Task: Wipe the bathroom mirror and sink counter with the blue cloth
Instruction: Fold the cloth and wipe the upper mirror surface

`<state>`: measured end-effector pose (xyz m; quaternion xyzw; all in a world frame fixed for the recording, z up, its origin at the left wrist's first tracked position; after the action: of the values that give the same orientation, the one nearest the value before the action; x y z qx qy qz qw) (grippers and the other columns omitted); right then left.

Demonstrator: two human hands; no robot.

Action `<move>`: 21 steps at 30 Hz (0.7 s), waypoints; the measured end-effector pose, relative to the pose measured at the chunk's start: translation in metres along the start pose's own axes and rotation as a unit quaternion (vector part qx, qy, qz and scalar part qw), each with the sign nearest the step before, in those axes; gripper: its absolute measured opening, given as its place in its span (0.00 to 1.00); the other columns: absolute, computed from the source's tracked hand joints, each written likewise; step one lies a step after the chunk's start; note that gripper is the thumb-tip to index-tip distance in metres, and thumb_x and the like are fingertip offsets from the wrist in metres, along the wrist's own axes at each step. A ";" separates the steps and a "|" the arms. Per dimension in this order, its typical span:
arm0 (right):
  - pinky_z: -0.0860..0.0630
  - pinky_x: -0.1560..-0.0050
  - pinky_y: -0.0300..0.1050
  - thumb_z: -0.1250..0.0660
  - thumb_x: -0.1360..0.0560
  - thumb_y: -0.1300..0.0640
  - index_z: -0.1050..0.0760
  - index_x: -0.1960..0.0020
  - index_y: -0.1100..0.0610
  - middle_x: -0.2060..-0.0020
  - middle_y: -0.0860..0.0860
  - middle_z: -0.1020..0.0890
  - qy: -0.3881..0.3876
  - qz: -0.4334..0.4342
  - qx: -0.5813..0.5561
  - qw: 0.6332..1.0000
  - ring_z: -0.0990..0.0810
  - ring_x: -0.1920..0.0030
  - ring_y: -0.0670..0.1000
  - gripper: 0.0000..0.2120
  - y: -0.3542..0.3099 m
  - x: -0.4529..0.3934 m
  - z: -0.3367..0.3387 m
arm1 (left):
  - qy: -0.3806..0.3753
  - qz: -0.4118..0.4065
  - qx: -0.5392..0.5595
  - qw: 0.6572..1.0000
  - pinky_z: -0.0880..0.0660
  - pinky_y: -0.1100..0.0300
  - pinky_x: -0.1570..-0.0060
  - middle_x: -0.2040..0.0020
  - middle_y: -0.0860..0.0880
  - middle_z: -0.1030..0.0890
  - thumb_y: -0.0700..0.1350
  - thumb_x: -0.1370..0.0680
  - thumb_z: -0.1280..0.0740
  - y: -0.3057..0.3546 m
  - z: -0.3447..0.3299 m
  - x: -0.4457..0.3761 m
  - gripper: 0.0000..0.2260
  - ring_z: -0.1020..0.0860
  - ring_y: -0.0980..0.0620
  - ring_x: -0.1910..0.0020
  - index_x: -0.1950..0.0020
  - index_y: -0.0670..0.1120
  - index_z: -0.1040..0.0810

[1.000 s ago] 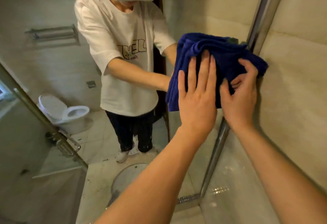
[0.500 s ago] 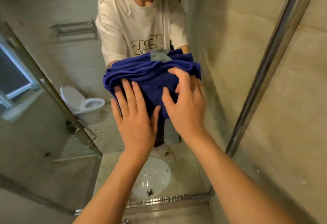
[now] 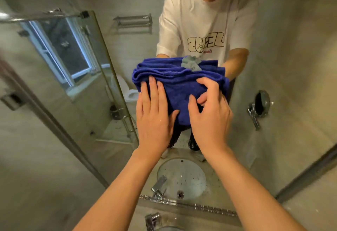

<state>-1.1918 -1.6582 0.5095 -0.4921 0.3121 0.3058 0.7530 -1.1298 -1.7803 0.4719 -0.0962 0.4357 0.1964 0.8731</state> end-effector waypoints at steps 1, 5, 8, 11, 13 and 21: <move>0.25 0.61 0.52 0.32 0.26 0.57 0.30 0.39 0.50 0.62 0.49 0.22 -0.004 -0.001 -0.002 1.000 0.21 0.58 0.55 0.17 -0.006 0.003 -0.007 | -0.005 0.003 0.005 1.000 0.44 0.44 0.25 0.22 0.33 0.43 0.52 0.21 0.32 -0.010 0.000 0.002 0.36 0.47 0.35 0.22 0.22 0.35 0.44; 0.24 0.58 0.54 0.31 0.25 0.56 0.29 0.40 0.50 0.64 0.47 0.23 -0.012 -0.022 -0.018 1.000 0.22 0.58 0.52 0.16 -0.030 0.012 -0.039 | -0.016 -0.003 0.038 0.999 0.38 0.43 0.28 0.22 0.33 0.43 0.51 0.21 0.33 -0.054 0.001 0.004 0.35 0.46 0.34 0.23 0.23 0.34 0.43; 0.24 0.57 0.53 0.31 0.26 0.56 0.29 0.40 0.49 0.64 0.46 0.23 -0.009 -0.046 -0.030 0.998 0.23 0.58 0.49 0.16 -0.051 0.020 -0.066 | -0.017 -0.011 0.055 0.998 0.37 0.41 0.28 0.22 0.34 0.45 0.51 0.21 0.34 -0.088 -0.001 0.006 0.36 0.48 0.35 0.22 0.22 0.35 0.47; 0.24 0.58 0.51 0.31 0.26 0.56 0.30 0.40 0.48 0.65 0.45 0.23 -0.015 -0.047 -0.033 0.998 0.23 0.60 0.48 0.16 -0.076 0.029 -0.100 | -0.024 -0.009 0.062 0.998 0.41 0.41 0.25 0.22 0.35 0.48 0.52 0.20 0.37 -0.132 -0.006 0.014 0.35 0.53 0.37 0.22 0.22 0.36 0.50; 0.24 0.59 0.51 0.30 0.26 0.57 0.30 0.42 0.47 0.66 0.45 0.23 -0.022 -0.051 -0.046 0.997 0.22 0.62 0.48 0.16 -0.092 0.038 -0.126 | -0.035 0.000 0.053 0.998 0.42 0.41 0.25 0.22 0.36 0.49 0.53 0.19 0.40 -0.166 -0.009 0.021 0.34 0.52 0.37 0.22 0.22 0.37 0.50; 0.22 0.59 0.55 0.33 0.24 0.61 0.31 0.40 0.48 0.61 0.49 0.21 -0.065 -0.044 -0.109 0.991 0.20 0.60 0.52 0.16 -0.180 0.077 -0.240 | -0.036 0.015 0.000 0.999 0.49 0.44 0.22 0.23 0.32 0.45 0.51 0.20 0.39 -0.316 -0.006 0.044 0.33 0.48 0.32 0.22 0.23 0.33 0.45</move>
<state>-1.0466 -1.9289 0.4721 -0.5640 0.2056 0.3357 0.7259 -0.9759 -2.0565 0.4318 -0.0826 0.4058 0.2124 0.8851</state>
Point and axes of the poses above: each hand's wrist, its own x-axis away from the middle knuckle, its own z-axis out of the back of the hand, y = z × x, the point moved 3 cm from there along -x, towards the middle knuckle
